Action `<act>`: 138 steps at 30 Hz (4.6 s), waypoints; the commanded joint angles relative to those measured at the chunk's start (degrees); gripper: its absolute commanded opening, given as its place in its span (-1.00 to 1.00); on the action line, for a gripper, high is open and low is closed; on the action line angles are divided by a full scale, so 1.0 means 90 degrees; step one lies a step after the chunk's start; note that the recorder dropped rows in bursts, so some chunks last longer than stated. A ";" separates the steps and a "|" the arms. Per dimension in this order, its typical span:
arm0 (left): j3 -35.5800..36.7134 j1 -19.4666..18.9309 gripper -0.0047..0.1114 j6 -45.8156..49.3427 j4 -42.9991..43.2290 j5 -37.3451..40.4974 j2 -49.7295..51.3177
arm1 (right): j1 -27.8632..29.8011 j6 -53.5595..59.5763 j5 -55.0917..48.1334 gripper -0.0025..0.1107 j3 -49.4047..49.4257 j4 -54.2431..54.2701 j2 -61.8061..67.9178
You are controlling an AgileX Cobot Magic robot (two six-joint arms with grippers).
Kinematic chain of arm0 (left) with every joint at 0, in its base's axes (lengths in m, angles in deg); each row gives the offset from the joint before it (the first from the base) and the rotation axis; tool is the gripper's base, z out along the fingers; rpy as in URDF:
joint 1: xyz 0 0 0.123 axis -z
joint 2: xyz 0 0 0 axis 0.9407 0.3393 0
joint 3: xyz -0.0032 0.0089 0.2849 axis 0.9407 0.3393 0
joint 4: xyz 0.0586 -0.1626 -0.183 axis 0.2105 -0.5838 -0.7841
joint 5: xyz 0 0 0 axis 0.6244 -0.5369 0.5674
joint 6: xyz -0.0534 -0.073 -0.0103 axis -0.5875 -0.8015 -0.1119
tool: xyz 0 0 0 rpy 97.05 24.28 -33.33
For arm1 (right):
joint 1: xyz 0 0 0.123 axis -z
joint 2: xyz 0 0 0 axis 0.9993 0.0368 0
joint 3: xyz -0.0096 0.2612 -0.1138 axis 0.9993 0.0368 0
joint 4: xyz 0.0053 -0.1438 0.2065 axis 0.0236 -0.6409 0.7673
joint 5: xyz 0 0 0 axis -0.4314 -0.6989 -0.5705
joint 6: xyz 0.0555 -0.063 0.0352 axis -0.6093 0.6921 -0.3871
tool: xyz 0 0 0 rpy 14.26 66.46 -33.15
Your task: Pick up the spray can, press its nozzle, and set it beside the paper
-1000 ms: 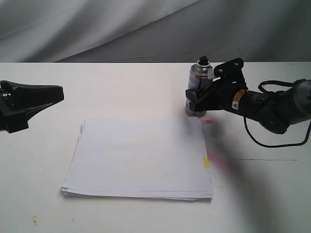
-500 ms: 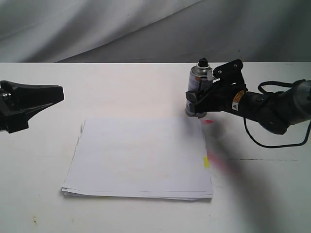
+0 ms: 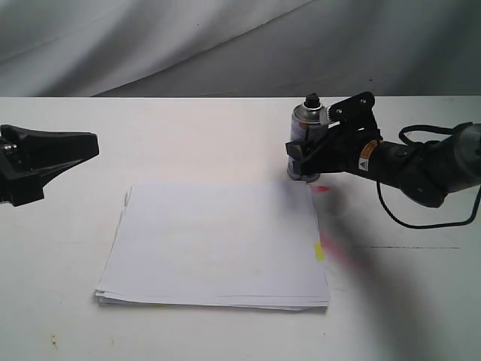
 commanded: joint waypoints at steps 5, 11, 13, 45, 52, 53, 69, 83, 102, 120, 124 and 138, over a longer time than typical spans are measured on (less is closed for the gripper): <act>0.0021 -0.0016 -0.92 -0.0018 -0.0007 -0.0022 -0.0044 | -0.0003 -0.0092 0.0105 0.52 -0.0046 -0.0018 -0.0207; -0.0006 -0.0016 -0.92 -0.0020 -0.0234 -0.0022 -0.0044 | -0.0003 -0.0260 -0.0667 0.52 -0.0046 -0.0018 -0.1248; -0.0128 -0.0016 -0.92 -0.0007 -0.0298 0.0123 -0.0044 | -0.0003 -0.0260 -0.1026 0.52 -0.0046 -0.0031 -0.1776; -0.1547 -0.0003 -0.92 -0.6869 0.4986 -0.1185 -0.5952 | -0.0003 0.1628 -0.8286 -0.51 -0.0046 0.4097 -0.9668; -0.0177 -0.0003 -0.92 -0.6579 0.4289 -0.1650 -0.6052 | -0.0003 0.2830 -0.9295 -0.51 -0.0035 0.5579 -1.0024; 0.0075 -0.0003 -0.92 -0.6268 0.3878 -0.1997 -0.6040 | -0.0003 0.2830 -0.9295 -0.51 -0.0020 0.5592 -1.0028; 0.1382 -0.0003 -0.92 -0.3099 0.0940 -0.2830 -0.6027 | -0.0003 0.3443 -0.7566 -0.96 0.1153 0.7072 -0.9922; 0.1382 -0.0003 -0.92 -0.3119 0.0940 -0.2832 -0.6027 | -0.0003 0.3443 -0.7811 -0.96 0.1172 0.7061 -0.9922; 0.1425 -0.0003 -0.92 -0.3117 0.1976 -0.4266 -0.6043 | 0.2639 0.3443 -0.7871 -0.96 0.1172 0.7142 -1.0813; 0.1477 -0.0003 -0.92 -0.3117 0.4353 -0.4246 -0.6043 | 0.2925 0.3443 -0.7892 -0.96 0.1478 0.6879 -1.1330; 0.1797 -0.0003 -0.92 -0.3117 0.4409 -0.4397 -0.6043 | 0.2925 0.3443 -0.7107 -0.96 0.2060 0.6132 -1.1387; 0.3195 -0.0003 -0.92 -0.3117 0.5108 -0.4551 -0.6486 | 0.2913 0.3443 -0.4629 -0.96 0.4999 0.5005 -1.1419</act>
